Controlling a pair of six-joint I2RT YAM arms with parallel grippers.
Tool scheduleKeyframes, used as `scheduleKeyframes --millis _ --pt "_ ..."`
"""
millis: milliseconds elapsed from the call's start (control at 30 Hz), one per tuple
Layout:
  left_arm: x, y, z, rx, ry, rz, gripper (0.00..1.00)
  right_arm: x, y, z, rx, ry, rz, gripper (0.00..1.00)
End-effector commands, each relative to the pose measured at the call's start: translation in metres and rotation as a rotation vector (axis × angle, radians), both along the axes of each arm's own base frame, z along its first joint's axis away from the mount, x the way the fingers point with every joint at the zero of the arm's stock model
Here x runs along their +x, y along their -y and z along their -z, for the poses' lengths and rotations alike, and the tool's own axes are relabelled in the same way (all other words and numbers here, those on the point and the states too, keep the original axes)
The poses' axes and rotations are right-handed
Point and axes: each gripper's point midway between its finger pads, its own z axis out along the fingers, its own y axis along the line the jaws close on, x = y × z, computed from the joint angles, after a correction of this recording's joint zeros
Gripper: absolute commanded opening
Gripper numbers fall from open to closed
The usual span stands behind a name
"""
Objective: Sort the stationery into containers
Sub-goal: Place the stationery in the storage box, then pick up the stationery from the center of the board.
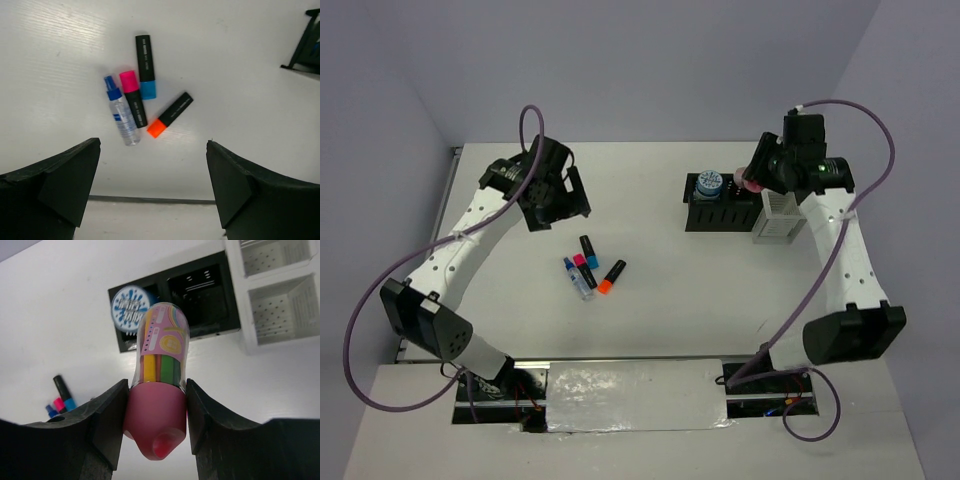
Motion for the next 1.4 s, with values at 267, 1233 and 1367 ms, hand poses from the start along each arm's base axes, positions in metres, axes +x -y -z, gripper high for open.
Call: scheduleKeyframes --millis 267,1233,1367 --pt "-0.036 -0.028 0.014 0.108 0.037 0.127 0.99 0.057 0.041 0.041 -0.053 -0.119 0.050 0.00" --pt "-0.067 -0.019 0.052 0.032 0.001 0.224 0.99 0.078 0.026 0.009 -0.013 -0.091 -0.041 1.00" --pt "-0.071 -0.010 0.063 0.014 -0.025 0.249 0.99 0.045 -0.010 -0.024 -0.027 0.011 -0.123 1.00"
